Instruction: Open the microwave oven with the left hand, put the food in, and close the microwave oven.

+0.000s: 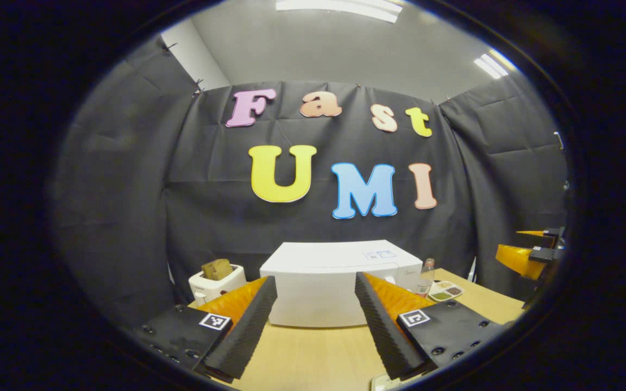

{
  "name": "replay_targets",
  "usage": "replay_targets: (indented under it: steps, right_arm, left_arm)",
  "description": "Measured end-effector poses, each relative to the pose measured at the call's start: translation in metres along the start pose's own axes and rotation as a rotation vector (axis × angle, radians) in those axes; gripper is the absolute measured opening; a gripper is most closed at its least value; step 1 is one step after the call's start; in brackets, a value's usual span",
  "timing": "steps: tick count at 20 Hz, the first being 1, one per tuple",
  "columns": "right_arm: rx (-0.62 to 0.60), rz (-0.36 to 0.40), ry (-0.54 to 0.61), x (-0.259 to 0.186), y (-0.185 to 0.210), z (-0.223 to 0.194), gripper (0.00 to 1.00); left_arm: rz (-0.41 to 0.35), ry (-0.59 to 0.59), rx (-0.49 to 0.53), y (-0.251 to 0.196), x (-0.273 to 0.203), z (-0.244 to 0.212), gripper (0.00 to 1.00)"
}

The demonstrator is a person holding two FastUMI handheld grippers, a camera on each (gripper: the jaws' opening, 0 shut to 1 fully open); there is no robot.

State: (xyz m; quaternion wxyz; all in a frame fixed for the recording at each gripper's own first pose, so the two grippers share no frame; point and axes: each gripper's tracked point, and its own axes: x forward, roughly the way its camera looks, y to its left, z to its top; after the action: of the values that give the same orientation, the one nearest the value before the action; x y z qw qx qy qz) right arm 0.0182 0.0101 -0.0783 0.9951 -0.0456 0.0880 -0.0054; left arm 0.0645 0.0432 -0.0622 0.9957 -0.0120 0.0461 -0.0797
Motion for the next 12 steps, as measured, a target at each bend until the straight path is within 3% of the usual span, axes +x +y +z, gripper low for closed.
replay_targets:
  steps: [10, 12]
  right_arm:
    - [-0.017, -0.024, -0.044, -0.011, 0.013, 0.007, 0.96]
    - [-0.006, -0.031, -0.037, -0.014, 0.013, 0.002, 0.96]
  left_arm:
    - [0.001, -0.039, 0.032, 0.018, -0.007, 0.005, 0.99]
    - [-0.007, -0.046, 0.04, 0.016, -0.007, 0.006, 0.95]
